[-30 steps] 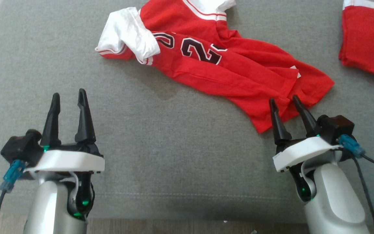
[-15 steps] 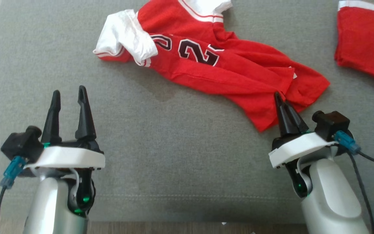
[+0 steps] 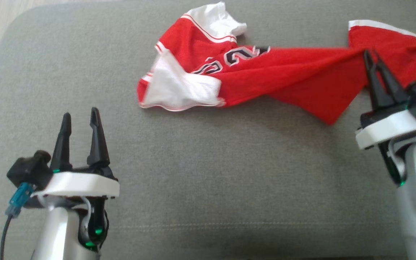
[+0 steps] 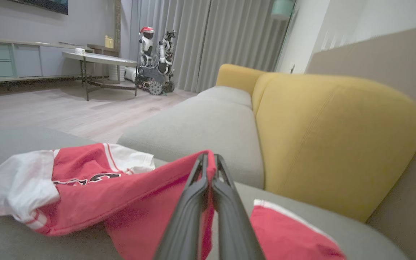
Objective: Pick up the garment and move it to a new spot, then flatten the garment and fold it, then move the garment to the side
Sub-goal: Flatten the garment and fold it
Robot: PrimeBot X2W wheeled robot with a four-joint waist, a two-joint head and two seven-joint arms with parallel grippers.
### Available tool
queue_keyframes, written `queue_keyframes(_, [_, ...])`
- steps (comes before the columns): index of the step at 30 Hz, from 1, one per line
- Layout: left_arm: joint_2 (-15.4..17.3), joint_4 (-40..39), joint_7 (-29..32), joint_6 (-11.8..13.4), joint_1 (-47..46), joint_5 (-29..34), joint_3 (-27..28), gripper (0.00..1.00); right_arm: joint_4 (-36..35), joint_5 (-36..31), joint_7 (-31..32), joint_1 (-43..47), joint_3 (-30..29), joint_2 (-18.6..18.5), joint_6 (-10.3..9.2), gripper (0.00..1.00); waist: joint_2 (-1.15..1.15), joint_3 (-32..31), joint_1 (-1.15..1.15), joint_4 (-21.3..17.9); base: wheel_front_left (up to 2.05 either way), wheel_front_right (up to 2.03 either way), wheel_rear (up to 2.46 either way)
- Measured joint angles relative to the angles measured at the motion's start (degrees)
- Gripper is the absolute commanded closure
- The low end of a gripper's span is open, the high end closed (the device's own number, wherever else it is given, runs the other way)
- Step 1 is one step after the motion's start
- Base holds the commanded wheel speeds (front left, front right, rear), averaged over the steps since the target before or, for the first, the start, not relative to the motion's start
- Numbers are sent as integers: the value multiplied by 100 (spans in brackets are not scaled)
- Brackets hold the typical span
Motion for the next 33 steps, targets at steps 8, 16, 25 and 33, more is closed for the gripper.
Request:
queue_keyframes(8, [1,-2,0,22,79,-92,-122,0,-915,137,597,883,894,-332,0,100,0,-114,0,-155,0,0,0])
queue_keyframes(16, [2,1,0,22,81,-90,-122,0,-982,686,1327,2168,1104,-399,0,100,0,-116,0,-340,0,0,0])
queue_keyframes(25, [2,13,0,1,77,-82,-131,0,-439,689,1171,2160,795,-254,0,100,0,-15,0,-504,0,0,0])
queue_keyframes(33, [2,87,0,-14,29,-24,-135,0,-131,955,1044,2036,1170,-46,0,0,0,88,0,-503,0,0,0])
